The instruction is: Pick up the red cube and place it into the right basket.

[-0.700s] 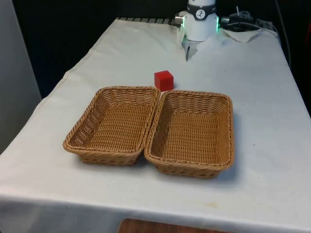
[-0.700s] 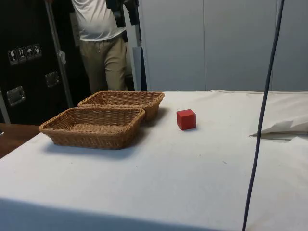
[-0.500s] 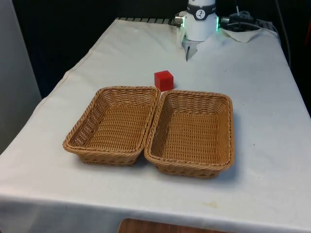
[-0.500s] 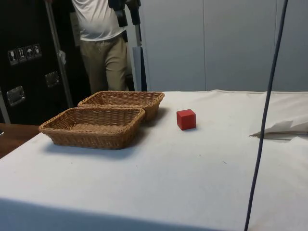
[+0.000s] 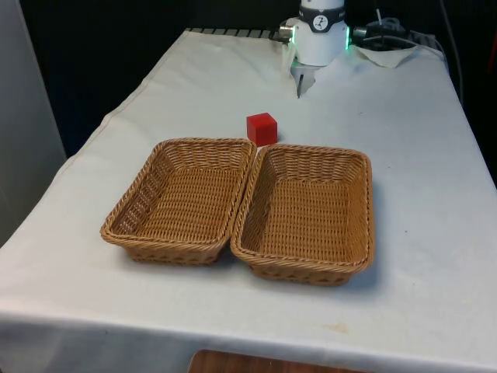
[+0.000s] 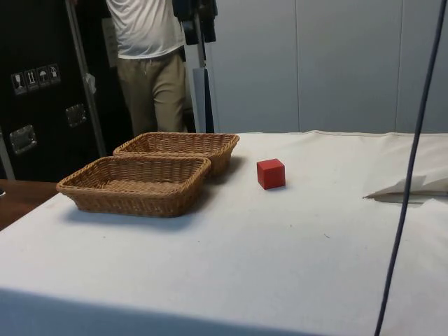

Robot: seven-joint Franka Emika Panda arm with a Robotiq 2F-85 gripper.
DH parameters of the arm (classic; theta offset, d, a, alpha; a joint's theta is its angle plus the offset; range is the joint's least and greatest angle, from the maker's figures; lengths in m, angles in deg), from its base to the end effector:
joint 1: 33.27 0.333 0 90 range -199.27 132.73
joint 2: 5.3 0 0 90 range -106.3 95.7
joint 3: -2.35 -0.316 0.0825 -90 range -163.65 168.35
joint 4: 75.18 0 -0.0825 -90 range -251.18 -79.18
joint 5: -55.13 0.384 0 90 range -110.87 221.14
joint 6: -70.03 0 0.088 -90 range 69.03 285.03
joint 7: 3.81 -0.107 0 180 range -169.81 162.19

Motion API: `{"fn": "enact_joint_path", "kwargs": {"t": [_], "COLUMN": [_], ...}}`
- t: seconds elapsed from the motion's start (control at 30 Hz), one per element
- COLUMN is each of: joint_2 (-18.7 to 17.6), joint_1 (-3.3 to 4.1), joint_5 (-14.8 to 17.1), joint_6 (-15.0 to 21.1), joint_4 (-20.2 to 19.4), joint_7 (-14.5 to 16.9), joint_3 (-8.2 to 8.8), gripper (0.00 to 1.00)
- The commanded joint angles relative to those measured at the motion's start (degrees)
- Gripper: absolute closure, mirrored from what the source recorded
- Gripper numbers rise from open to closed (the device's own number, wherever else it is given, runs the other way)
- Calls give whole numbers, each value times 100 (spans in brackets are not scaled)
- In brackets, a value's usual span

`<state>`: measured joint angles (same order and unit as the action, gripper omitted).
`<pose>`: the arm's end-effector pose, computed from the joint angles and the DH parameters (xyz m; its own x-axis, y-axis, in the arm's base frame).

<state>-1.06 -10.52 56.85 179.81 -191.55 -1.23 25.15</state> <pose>0.5301 -0.0018 0.4725 0.9983 0.0362 -0.0446 0.0336 -0.9977 -0.0584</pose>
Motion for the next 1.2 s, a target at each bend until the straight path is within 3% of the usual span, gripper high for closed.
{"fn": "enact_joint_path", "kwargs": {"t": [0.0,0.17,0.2,0.43,0.5,0.57,1.07,1.17], "joint_2": [109,390,350,642,613,688,665,688], "joint_1": [6,-6,0,-29,-17,-34,-40,-57], "joint_5": [-86,-138,-74,-160,-92,-155,-92,-92], "joint_6": [138,321,218,602,533,716,934,1077], "joint_4": [-126,-498,-441,-991,-963,-1157,-1490,-1633], "joint_7": [-69,-80,-17,-132,-57,-212,-550,-733], "joint_3": [-17,-46,-29,-52,-34,-52,-34,-40], "gripper": [0,0,0,0,0,0,0,0]}}
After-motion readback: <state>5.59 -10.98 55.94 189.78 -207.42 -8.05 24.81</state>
